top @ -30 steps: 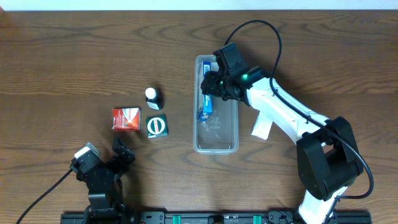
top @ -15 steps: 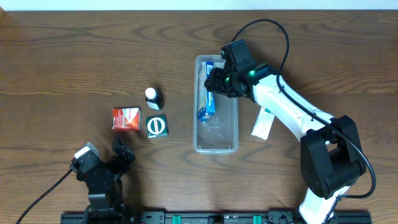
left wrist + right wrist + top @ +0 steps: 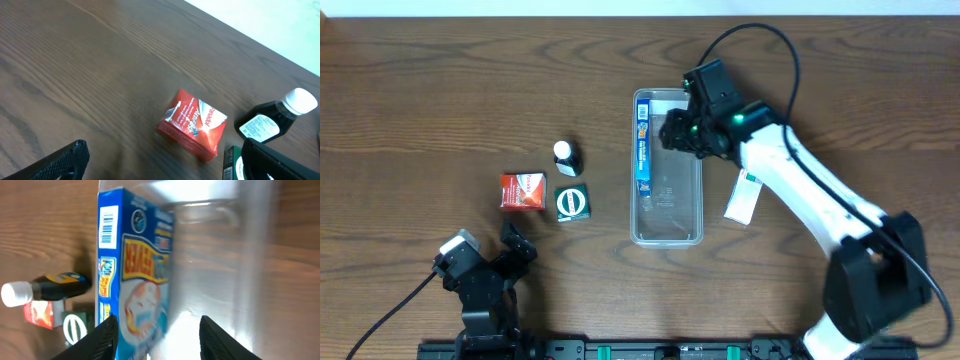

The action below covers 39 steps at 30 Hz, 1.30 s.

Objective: Pack container
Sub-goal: 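Carry the blue box into the clear container and lower it along the left side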

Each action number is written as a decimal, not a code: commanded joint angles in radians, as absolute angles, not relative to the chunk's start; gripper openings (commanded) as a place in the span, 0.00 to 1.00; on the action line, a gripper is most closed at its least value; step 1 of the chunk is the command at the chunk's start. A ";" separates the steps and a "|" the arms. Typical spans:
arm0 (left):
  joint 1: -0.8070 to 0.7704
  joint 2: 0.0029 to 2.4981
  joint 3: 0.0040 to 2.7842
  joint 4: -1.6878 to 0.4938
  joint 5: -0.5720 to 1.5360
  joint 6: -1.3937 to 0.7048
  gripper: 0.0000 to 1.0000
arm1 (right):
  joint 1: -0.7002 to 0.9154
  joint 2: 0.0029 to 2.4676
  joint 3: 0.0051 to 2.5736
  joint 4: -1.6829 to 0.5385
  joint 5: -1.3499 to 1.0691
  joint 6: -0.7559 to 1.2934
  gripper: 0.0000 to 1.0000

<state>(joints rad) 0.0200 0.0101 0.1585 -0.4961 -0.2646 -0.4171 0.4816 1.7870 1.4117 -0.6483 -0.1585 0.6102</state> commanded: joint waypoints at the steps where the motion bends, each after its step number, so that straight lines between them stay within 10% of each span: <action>1: 0.027 0.004 0.140 -0.499 -0.270 -0.404 0.98 | 0.477 1.705 1.412 -0.686 -0.019 0.558 0.52; 9: 0.027 0.004 0.140 -0.499 -0.270 -0.404 0.98 | 0.531 1.691 1.412 -0.641 -0.082 0.510 0.57; 16: 0.027 0.004 0.140 -0.499 -0.270 -0.404 0.98 | 0.575 1.763 1.412 -0.546 -0.117 0.511 0.13; 23: 0.027 0.004 0.140 -0.499 -0.270 -0.404 0.98 | 0.593 1.803 1.412 -0.493 -0.132 0.506 0.02; 39: 0.027 0.004 0.140 -0.499 -0.270 -0.404 0.98 | 0.614 1.841 1.411 -0.448 -0.147 0.473 0.01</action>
<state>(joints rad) 0.0200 0.0101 0.1585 -0.4965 -0.2646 -0.4171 0.5987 1.8290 1.4117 -0.4515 -0.1417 0.4889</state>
